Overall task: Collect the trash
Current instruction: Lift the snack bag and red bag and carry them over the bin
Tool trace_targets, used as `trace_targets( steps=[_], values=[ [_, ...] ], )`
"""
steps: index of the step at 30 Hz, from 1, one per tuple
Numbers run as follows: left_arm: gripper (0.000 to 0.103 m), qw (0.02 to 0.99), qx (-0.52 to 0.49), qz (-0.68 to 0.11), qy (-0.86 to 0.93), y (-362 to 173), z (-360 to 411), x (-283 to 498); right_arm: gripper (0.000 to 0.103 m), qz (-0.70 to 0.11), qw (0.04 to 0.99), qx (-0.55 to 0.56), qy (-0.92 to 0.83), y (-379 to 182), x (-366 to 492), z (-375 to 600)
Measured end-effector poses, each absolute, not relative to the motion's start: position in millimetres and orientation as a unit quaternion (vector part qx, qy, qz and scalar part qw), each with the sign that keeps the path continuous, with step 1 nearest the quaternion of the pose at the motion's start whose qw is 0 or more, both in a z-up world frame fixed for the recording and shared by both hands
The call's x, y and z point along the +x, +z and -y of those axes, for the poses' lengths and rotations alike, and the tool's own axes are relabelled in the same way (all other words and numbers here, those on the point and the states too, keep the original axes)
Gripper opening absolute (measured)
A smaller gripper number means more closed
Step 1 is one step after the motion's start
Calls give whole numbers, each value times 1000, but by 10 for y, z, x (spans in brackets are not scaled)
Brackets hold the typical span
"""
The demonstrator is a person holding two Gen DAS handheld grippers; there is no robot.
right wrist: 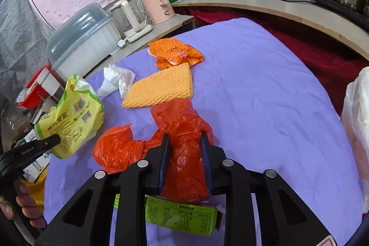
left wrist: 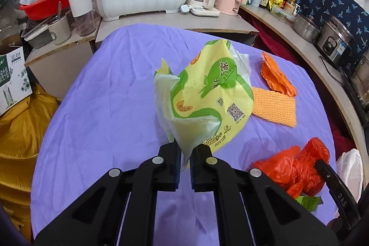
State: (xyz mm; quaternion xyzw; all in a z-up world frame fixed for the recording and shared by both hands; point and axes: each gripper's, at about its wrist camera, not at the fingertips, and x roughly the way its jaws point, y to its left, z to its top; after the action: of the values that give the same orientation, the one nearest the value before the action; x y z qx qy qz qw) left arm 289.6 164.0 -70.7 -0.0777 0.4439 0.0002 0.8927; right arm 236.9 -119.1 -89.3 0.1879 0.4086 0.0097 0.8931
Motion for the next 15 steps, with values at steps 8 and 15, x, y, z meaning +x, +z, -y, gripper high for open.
trace_targets(
  steps=[8,15],
  values=[
    [5,906,-76,-415,-16,-344,-1583,2569,23,-364,910,198,10,-494,2089,1290],
    [5,915,-65,-395,-48,-74,-1331,2295,23,-329,921,207,-3,-193,1800,1486]
  ],
)
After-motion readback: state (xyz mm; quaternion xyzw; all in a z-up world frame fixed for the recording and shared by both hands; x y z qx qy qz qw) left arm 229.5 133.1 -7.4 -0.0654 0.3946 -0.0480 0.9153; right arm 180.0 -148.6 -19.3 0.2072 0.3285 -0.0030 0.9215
